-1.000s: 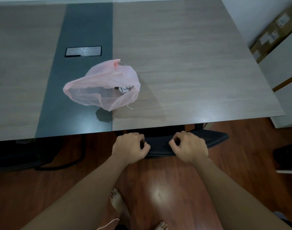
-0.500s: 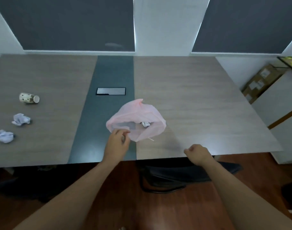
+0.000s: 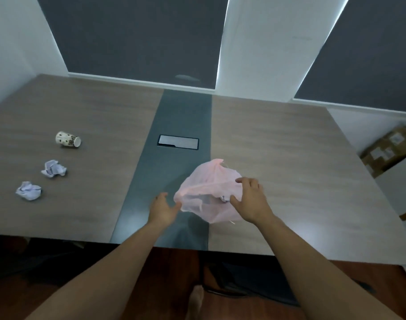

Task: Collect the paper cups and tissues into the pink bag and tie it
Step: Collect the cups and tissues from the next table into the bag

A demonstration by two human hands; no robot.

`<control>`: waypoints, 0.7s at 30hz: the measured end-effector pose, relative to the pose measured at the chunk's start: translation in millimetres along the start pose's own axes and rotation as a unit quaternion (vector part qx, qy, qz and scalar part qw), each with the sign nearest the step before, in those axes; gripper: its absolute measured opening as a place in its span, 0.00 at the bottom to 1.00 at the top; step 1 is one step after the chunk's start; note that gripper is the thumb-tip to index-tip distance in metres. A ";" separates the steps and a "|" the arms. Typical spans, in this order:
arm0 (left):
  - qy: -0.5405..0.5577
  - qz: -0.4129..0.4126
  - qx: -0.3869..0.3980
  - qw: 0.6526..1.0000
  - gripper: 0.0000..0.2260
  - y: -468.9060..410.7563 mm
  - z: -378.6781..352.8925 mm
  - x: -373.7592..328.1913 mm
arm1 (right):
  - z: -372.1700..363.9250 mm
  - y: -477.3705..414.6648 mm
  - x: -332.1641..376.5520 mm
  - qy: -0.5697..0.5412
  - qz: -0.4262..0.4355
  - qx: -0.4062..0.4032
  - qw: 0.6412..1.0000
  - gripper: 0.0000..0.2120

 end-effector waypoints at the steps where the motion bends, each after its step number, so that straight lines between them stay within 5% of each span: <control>1: -0.010 0.003 0.013 1.000 0.31 -8.4 -2.7 -0.6 | -3.5 -12.6 5.7 0.010 0.004 0.009 1.000 0.30; 7: 0.039 0.019 0.078 0.996 0.11 -53.0 -10.6 0.1 | -49.8 -82.6 26.3 0.074 -0.002 0.097 0.992 0.34; 10: 0.124 0.036 0.078 0.989 0.10 -66.5 3.5 -0.3 | -70.7 -116.1 41.7 0.070 -0.003 0.120 0.990 0.18; 15: 0.320 0.099 0.049 0.941 0.10 -85.3 43.5 16.2 | -83.6 -159.5 104.6 -0.104 0.033 0.118 0.987 0.08; 21: 0.385 0.131 -0.012 0.913 0.16 -106.3 114.0 45.7 | -89.1 -187.9 206.1 -0.191 0.075 0.139 0.969 0.12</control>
Point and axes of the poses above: each hand's wrist, its own y-axis away from the middle knuckle, its own z-axis out of the back of the hand, x = y × z, the point moved 10 cm from there along -y, towards the middle knuckle, and after that the axes turned 4 degrees about y, right-handed, at the moved point
